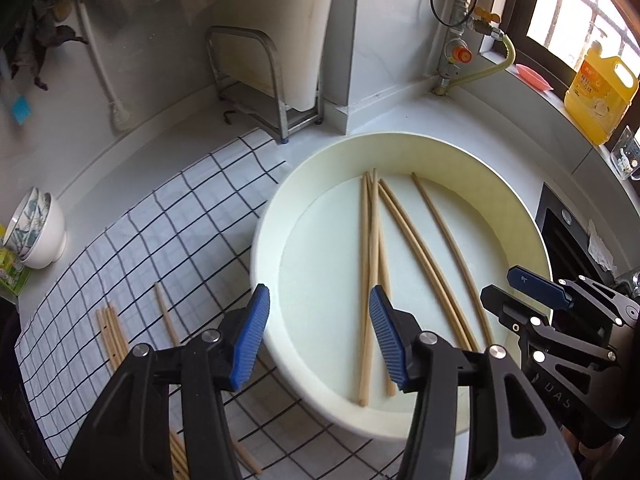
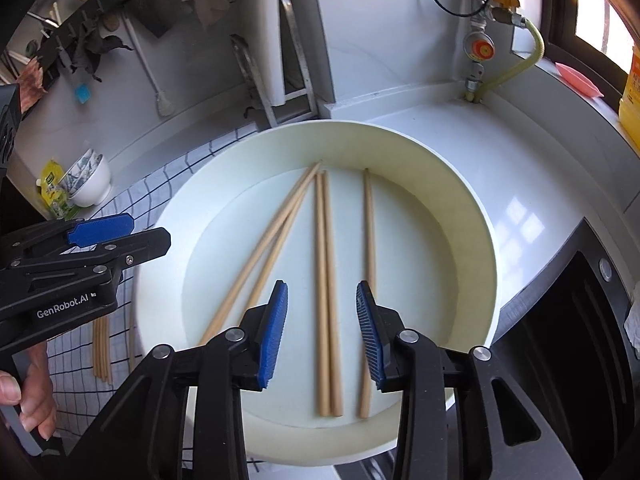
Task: Organize utensils
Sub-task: 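Move both open grippers back over the chopsticks on the cloth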
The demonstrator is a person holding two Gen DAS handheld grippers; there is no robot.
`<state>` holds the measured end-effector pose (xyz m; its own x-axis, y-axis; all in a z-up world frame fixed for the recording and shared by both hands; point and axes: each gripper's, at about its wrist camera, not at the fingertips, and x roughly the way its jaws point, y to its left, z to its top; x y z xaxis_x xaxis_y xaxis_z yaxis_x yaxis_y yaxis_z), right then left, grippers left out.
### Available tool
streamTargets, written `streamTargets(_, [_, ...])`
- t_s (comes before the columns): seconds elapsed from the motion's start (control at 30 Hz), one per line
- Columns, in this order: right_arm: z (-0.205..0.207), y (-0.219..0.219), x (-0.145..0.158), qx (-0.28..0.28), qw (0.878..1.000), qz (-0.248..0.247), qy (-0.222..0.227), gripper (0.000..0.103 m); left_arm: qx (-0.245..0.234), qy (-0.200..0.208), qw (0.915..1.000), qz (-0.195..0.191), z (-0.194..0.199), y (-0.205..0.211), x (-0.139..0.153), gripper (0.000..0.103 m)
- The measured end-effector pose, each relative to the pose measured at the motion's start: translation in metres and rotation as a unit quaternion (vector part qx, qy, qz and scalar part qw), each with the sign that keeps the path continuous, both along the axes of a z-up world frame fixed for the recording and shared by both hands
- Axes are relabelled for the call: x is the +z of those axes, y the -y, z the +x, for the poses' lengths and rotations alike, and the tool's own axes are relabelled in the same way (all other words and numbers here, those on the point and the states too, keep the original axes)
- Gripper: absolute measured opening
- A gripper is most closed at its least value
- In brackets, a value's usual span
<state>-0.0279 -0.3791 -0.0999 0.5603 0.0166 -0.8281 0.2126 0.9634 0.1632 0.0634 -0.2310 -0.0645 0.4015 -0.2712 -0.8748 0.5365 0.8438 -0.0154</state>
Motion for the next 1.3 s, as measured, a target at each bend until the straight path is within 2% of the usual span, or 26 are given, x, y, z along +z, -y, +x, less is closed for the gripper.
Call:
streamTargets(0.43, [0.005,-0.073,0.028,0.047,0.999,-0.015,0.018,0.039,0.06,0.019,0.9979,-0.019,-0.008,-0.088,0.021,0.053])
streamTargets(0.7, [0.014,-0.129,0.032,0.089,0.996,-0.022,0.02,0.042,0.11,0.016,0.9935,-0.025,-0.007,-0.154,0.017,0.056])
streamTargets(0.97, [0.02,-0.181,0.024,0.134,0.991,-0.019,0.016,0.045,0.168,0.004,0.9855,-0.019,-0.007,-0.22,0.003,0.056])
streamTargets(1.1, [0.027,-0.203,0.015,0.153,0.988,-0.019,0.008,0.046,0.196,-0.011,0.9805,-0.012,-0.007,-0.25,-0.014,0.056])
streamTargets(1.3, [0.038,-0.227,-0.011,0.169,0.985,-0.014,-0.015,0.048,0.214,-0.03,0.9764,-0.003,-0.007,-0.272,-0.04,0.056])
